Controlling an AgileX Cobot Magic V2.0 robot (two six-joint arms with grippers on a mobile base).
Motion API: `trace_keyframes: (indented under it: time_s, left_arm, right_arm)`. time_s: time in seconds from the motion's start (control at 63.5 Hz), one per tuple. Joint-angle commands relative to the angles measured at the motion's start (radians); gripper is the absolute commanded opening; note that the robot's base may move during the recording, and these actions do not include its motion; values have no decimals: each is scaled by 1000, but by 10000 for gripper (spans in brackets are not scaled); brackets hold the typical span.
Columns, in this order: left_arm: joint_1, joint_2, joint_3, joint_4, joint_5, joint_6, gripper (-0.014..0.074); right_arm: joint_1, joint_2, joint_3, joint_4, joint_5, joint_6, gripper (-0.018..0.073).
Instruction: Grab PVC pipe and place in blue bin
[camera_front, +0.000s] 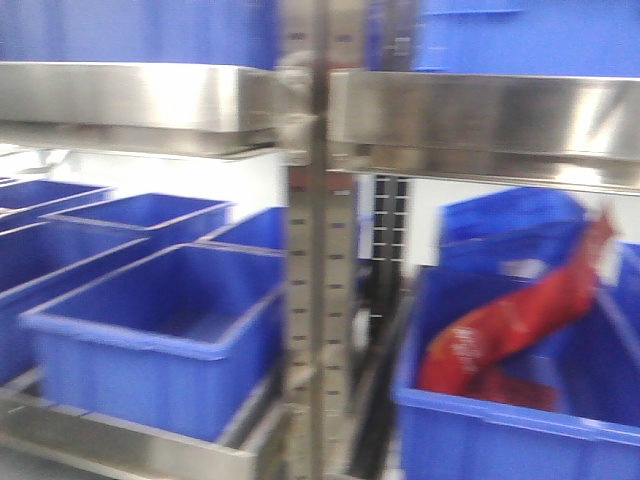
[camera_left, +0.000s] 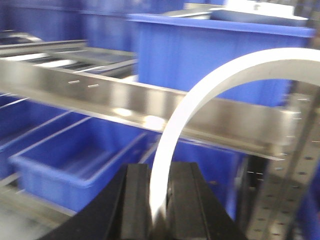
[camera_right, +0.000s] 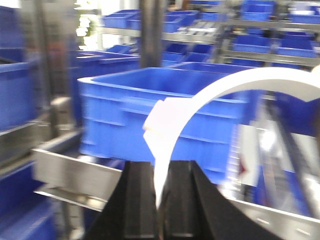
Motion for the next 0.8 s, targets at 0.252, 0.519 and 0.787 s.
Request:
trace_keyframes:
  time_s: [0.252, 0.519, 0.787]
  left_arm:
    - [1, -6, 0, -10, -29, -8, -111]
    - [1, -6, 0, -10, -29, -8, -111]
    - [1, -6, 0, -10, -29, -8, -111]
  right_arm:
    - [0, 0, 1, -3, -24, -5, -169]
    - [0, 0, 1, -3, -24, -5, -169]
    - [0, 0, 1, -3, -24, -5, -169]
